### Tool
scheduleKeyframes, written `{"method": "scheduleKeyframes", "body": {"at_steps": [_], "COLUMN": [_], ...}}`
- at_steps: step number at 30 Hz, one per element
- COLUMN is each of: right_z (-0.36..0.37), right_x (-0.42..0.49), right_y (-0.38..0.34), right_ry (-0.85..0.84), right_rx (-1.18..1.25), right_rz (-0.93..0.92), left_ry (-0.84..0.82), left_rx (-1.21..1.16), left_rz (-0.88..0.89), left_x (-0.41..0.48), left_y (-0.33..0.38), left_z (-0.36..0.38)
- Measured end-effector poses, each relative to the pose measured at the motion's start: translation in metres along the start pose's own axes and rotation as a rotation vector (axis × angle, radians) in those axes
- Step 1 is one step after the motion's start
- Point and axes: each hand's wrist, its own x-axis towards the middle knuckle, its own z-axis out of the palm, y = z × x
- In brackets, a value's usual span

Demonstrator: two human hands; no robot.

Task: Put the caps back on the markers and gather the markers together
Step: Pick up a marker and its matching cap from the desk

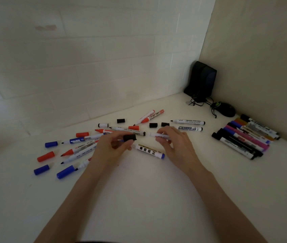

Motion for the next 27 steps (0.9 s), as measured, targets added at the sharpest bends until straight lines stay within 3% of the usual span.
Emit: {"method": "scheduleKeyframes", "body": {"at_steps": [6, 9, 18, 23, 27], "right_z": [-0.001, 0.009, 0.016, 0.020, 0.015], "right_x": [0.031, 0.050, 0.079, 0.085, 0.083], "right_y": [0.020, 0.030, 0.041, 0.038, 0.027], "right_ry": [-0.016, -0.018, -0.094, -0.147, -0.063], "right_rx": [-0.120, -0.165, -0.356, -0.459, -0.311], "right_rz": [0.311, 0.365, 0.370, 0.341, 0.329], "left_ry": [-0.006, -0.044, -0.151, -0.129, -0.124], "left_rx": [-0.180, -0.220, -0.209, -0.237, -0.233], "left_rz": [-0.044, -0.051, -0.043, -0.072, -0.098], "left_x": [0.000, -0.001, -0.002, -0.004, -0.003], "left_y": [0.004, 0.003, -0.009, -0.005, -0.005], "left_z": [0.010, 0.014, 0.019, 0.021, 0.020]}}
